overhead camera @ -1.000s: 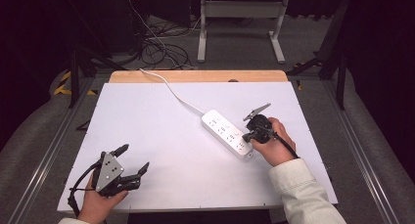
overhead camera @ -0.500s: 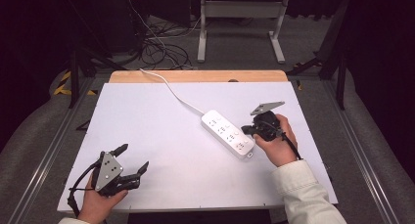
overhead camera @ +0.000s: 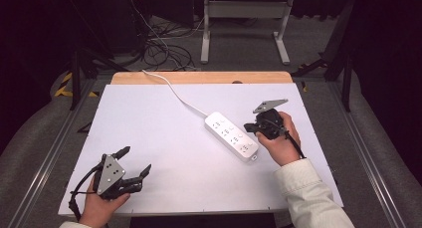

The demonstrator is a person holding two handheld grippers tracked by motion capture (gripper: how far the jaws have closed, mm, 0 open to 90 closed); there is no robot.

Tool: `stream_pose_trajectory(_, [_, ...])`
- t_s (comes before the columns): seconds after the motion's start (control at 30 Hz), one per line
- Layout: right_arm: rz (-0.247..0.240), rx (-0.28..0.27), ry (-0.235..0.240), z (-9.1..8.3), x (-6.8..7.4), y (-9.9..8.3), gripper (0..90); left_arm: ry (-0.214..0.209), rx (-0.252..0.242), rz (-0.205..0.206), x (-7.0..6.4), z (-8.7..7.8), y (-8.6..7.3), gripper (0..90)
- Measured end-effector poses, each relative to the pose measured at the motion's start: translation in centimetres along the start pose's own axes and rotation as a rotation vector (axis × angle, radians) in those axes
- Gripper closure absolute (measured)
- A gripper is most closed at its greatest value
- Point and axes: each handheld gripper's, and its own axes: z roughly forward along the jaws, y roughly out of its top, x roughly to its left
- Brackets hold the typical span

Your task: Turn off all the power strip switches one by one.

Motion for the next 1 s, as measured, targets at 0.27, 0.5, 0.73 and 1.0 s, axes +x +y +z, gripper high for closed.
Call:
stream_pose_trajectory(0.27, [-0.004,0.021,0.007,1.1,0.0,0.4,90.0,0.001,0.000,0.000,0.0,0.0,0.0,18.0])
stream_pose_trajectory(0.5, [-0.017,0.059,0.020,2.7,-0.1,0.4,90.0,0.002,0.001,-0.001,0.0,0.0,0.0,18.0])
stream_pose_trajectory(0.73, [-0.012,0.082,0.020,4.0,-0.3,0.3,90.0,0.000,0.001,-0.001,0.0,0.0,0.0,17.9])
stream_pose_trajectory(1.0, [-0.008,0.100,0.015,4.4,-0.4,0.1,90.0,0.000,0.001,0.000,0.0,0.0,0.0,17.9])
